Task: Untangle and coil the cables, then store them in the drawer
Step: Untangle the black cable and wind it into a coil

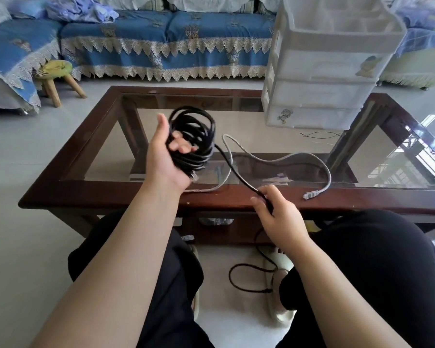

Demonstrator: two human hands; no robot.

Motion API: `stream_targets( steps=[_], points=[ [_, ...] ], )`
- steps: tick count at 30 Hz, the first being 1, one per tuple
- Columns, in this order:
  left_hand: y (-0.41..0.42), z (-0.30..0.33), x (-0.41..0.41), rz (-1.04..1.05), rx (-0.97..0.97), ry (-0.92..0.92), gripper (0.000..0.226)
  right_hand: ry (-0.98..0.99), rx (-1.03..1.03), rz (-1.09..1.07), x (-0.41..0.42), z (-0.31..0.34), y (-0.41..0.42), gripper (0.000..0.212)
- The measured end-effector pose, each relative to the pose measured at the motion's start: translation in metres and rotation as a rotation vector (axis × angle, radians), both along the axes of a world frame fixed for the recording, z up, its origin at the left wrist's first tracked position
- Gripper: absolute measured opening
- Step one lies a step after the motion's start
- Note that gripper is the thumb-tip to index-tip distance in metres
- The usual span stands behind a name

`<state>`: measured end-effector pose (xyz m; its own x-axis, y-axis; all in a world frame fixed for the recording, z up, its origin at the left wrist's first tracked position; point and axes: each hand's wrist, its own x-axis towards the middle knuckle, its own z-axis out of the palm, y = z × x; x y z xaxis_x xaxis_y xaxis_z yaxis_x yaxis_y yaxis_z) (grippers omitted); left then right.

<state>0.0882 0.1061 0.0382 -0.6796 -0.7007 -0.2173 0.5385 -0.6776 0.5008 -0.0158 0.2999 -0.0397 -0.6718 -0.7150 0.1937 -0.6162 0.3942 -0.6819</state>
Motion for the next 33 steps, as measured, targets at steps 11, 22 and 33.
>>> stream_targets(
  steps=[11,22,33],
  points=[
    [0.011,-0.004,-0.011,0.230,-0.379,-0.712,0.064,0.323,0.008,0.288,0.034,0.044,-0.014,0.018],
    [0.044,-0.013,-0.018,-0.117,-0.952,-0.850,0.081,0.304,0.066,0.261,0.017,0.091,-0.021,0.013],
    [0.045,-0.013,-0.007,-0.769,-1.175,-0.634,0.083,-0.036,0.120,0.063,-0.011,0.077,-0.026,0.043]
  ],
)
